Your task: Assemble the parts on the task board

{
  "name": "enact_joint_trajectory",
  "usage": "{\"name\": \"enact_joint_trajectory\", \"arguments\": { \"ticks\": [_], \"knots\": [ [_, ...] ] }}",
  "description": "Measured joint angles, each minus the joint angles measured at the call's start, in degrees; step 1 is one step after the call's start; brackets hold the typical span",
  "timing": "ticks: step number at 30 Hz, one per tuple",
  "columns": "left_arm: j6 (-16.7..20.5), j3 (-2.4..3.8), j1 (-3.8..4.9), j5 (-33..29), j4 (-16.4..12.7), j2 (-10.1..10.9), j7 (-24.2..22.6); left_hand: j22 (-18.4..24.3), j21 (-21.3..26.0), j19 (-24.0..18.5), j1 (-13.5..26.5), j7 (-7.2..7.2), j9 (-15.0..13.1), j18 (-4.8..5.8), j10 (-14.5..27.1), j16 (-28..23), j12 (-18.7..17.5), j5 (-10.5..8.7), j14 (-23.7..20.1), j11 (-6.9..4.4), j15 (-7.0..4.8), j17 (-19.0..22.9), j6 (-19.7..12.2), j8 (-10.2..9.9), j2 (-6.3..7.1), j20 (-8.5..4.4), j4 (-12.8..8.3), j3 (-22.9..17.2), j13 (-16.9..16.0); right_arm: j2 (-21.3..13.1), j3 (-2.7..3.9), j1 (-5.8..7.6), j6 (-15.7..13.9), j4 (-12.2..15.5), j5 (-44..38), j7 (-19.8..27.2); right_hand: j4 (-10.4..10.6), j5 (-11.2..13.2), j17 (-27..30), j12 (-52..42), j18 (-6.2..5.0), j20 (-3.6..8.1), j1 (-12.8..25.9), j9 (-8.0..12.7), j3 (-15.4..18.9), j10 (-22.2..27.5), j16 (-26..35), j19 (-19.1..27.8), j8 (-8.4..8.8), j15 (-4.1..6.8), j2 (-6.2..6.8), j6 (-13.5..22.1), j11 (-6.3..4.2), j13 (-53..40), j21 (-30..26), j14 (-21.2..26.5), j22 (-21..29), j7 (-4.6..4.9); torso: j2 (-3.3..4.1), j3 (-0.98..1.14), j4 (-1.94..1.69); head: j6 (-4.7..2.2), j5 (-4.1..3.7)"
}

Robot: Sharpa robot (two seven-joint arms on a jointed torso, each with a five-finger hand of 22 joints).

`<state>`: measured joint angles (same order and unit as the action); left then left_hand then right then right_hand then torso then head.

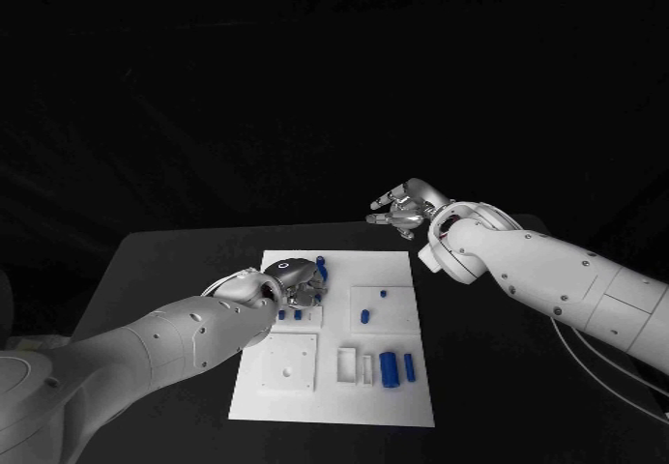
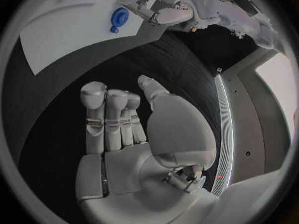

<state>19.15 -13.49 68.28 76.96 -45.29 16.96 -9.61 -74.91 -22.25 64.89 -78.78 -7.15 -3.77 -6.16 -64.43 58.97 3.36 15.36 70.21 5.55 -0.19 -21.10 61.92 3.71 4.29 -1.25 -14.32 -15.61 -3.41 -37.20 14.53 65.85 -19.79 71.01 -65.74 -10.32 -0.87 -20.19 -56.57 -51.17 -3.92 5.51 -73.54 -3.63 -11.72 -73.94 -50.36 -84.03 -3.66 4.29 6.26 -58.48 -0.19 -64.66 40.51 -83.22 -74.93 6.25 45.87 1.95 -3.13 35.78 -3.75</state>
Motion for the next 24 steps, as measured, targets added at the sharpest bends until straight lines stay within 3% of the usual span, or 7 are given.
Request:
{"name": "enact_joint_trajectory", "arguments": {
  "ticks": [8, 12, 24],
  "knots": [
    [-0.2, 0.04, 0.05, 0.6, -0.1, 0.0, 0.6, 0.0, -0.4, -0.3, -0.2, 0.03, 0.0, 0.00, -2.2, 0.1, -0.1, 0.00, 0.0, -0.37, 0.00, -0.1, 0.4, 0.0, -0.24, -0.31, 0.0, 0.0, 0.0, 0.0, 0.00, 0.00, 0.0, 0.0, 0.0, 0.0, 0.0, 0.0, 0.0, 0.0, 0.00, 0.00, 0.0, 0.0, 0.0, 0.0, 0.0, 0.0, 0.00, 0.00, 0.00, 0.0, 0.00, 0.0, 0.0, 0.0, 0.0, 0.00, 0.00, 0.03, 0.03, 0.04, 0.00],
    [-0.4, 0.07, 0.09, 0.9, -0.1, -0.1, 0.9, 0.0, -0.9, -0.3, -0.2, 0.26, 0.0, -0.04, -3.5, 0.9, -0.2, -0.01, -0.2, -0.85, -0.21, -0.4, 1.1, 0.0, -0.98, -0.32, 0.2, -0.2, 0.1, 0.0, 0.00, 0.00, 0.0, 0.0, 0.0, 0.0, 0.0, 0.0, 0.0, 0.0, 0.00, 0.00, 0.0, 0.0, 0.0, 0.0, 0.0, 0.0, 0.00, 0.00, 0.00, 0.0, 0.00, 0.0, 0.0, 0.0, 0.0, 0.00, 0.00, 0.03, 0.04, -0.01, 0.00],
    [-0.7, 0.14, 0.20, 1.6, 0.0, -0.2, 1.9, 0.0, -2.7, 0.0, -1.4, 0.79, 0.0, -0.06, -6.0, 2.7, 0.1, -0.01, 1.0, -3.01, -1.43, -1.1, 3.4, 0.0, -2.62, -1.04, 0.8, 0.5, 0.1, 0.0, 0.00, 0.00, 0.0, 0.0, 0.0, 0.0, 0.0, 0.0, 0.0, 0.0, 0.00, 0.00, 0.0, 0.0, 0.0, 0.0, 0.0, 0.0, 0.00, 0.00, 0.00, 0.0, 0.00, 0.0, 0.0, 0.0, 0.0, 0.00, 0.02, 0.03, 0.02, 0.08, 0.02]
  ]
}}
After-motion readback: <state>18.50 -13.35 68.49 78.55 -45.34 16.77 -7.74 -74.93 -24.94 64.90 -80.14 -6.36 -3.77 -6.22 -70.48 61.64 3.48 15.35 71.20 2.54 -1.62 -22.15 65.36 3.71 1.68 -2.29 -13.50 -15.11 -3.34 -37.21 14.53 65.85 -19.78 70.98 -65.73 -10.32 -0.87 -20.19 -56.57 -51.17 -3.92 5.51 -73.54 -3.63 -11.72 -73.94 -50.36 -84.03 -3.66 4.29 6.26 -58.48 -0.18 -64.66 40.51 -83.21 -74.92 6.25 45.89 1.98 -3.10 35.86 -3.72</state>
